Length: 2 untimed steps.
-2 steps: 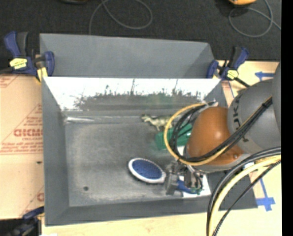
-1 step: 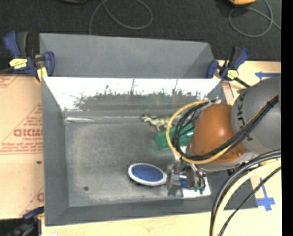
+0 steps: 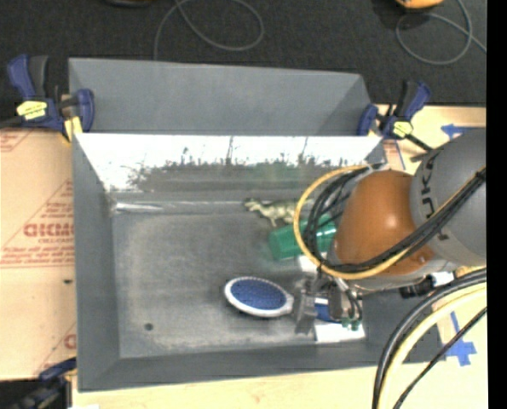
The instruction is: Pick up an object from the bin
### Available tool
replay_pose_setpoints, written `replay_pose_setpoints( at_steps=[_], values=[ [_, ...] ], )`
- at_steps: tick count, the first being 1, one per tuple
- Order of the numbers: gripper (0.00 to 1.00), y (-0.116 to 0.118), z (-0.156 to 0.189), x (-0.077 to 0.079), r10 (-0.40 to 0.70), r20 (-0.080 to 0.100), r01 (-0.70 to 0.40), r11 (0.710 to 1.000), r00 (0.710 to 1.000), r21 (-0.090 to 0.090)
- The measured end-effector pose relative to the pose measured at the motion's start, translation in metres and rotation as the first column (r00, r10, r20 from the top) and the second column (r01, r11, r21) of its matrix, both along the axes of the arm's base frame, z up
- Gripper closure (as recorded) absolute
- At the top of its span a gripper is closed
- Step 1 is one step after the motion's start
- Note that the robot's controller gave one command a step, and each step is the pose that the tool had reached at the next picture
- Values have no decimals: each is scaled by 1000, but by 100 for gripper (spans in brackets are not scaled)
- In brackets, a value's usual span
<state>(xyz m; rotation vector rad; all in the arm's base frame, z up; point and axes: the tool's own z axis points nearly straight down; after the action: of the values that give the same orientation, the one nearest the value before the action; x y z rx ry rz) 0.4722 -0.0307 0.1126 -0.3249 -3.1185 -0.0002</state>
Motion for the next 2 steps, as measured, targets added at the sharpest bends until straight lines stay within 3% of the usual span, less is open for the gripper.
replay_pose_setpoints(
  at_steps=[2],
  values=[
    [100,0,27,2,2,9,-2,1000,1000,-1]
  ],
)
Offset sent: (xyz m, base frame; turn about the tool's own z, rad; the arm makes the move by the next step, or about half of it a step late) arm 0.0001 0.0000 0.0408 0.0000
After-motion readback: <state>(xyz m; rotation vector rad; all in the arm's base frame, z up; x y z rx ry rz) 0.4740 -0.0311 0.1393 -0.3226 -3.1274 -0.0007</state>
